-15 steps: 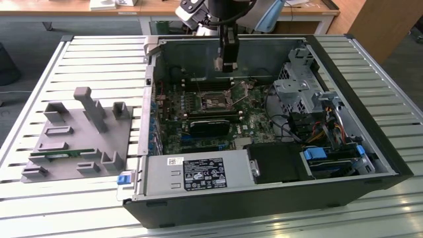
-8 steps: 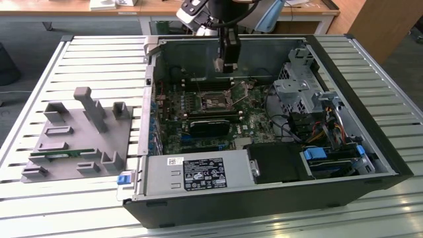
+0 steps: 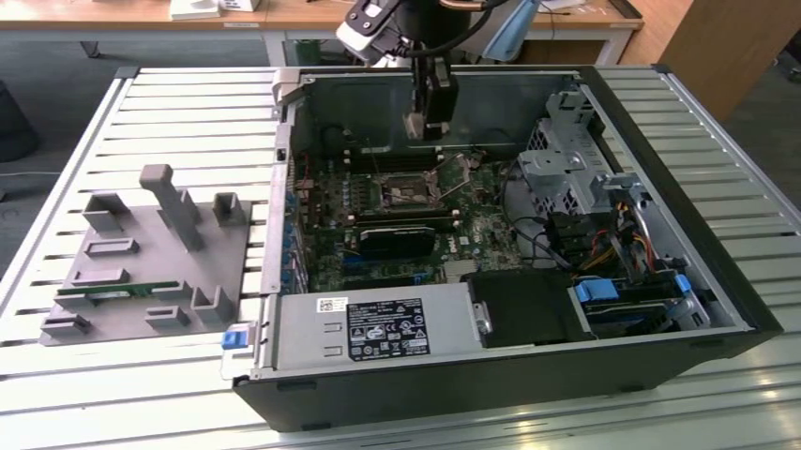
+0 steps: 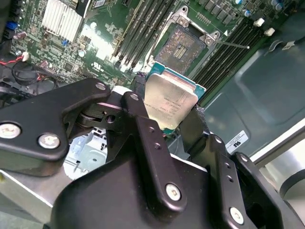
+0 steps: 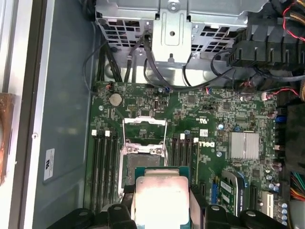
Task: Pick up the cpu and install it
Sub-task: 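Place the cpu into insertion slot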
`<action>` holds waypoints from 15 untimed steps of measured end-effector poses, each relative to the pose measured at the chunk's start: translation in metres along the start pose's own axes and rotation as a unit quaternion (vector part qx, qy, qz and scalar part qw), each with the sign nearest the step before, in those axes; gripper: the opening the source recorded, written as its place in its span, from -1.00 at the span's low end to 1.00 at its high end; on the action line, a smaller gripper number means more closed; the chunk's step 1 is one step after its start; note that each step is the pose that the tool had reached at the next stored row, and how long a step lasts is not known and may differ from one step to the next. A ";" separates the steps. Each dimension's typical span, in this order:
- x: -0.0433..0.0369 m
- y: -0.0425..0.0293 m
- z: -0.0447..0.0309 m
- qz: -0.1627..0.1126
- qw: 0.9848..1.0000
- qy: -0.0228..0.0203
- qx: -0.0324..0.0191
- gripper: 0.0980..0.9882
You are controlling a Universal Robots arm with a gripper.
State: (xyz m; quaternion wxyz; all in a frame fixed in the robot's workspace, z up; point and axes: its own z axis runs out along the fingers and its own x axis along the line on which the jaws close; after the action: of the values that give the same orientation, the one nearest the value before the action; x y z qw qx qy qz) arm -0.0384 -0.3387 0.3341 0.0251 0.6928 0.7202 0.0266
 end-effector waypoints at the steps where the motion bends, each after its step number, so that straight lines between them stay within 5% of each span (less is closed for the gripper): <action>1: 0.0004 -0.0001 0.0014 0.000 1.000 0.000 0.000 -0.01; 15: 0.0015 -0.0021 0.0219 0.002 1.000 0.000 0.008 -0.01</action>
State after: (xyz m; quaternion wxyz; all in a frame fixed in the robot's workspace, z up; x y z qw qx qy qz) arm -0.0389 -0.3372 0.3121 0.0197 0.6946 0.7188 0.0212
